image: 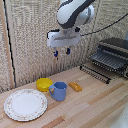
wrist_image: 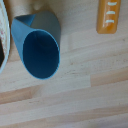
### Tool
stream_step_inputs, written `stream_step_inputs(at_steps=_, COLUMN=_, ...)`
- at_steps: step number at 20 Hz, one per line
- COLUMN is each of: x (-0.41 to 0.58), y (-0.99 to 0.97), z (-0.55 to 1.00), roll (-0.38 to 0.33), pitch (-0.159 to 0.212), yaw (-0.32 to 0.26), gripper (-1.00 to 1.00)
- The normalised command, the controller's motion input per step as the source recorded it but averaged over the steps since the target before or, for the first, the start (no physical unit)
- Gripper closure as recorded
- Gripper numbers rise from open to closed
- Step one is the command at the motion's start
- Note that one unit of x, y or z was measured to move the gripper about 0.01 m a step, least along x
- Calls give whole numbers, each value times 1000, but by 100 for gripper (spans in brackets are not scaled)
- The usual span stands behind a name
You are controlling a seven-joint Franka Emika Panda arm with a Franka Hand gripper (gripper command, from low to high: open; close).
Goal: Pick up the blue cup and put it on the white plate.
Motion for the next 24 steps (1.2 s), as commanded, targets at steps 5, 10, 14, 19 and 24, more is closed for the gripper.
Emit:
stream_step_inputs(at_steps=5, x=-407, y=40, z=-218, roll=-3, pitch=93, yaw=14, gripper=-100)
stream_step_inputs(at_steps=10, x=-371, y=46, z=-237, roll=0, pitch=98, yaw=20, gripper=-100)
stream_step_inputs(at_steps=14, x=-236, y=19, z=-241, roll=0, pitch=54, yaw=19, gripper=-100)
stream_step_inputs(at_steps=19, x=-165, y=53, z=-256, roll=0, pitch=14, yaw=21, gripper=-100)
stream_step_inputs(at_steps=24, x=-61, y=109, z=-287, roll=-10, pitch=-2, yaw=24, gripper=-100)
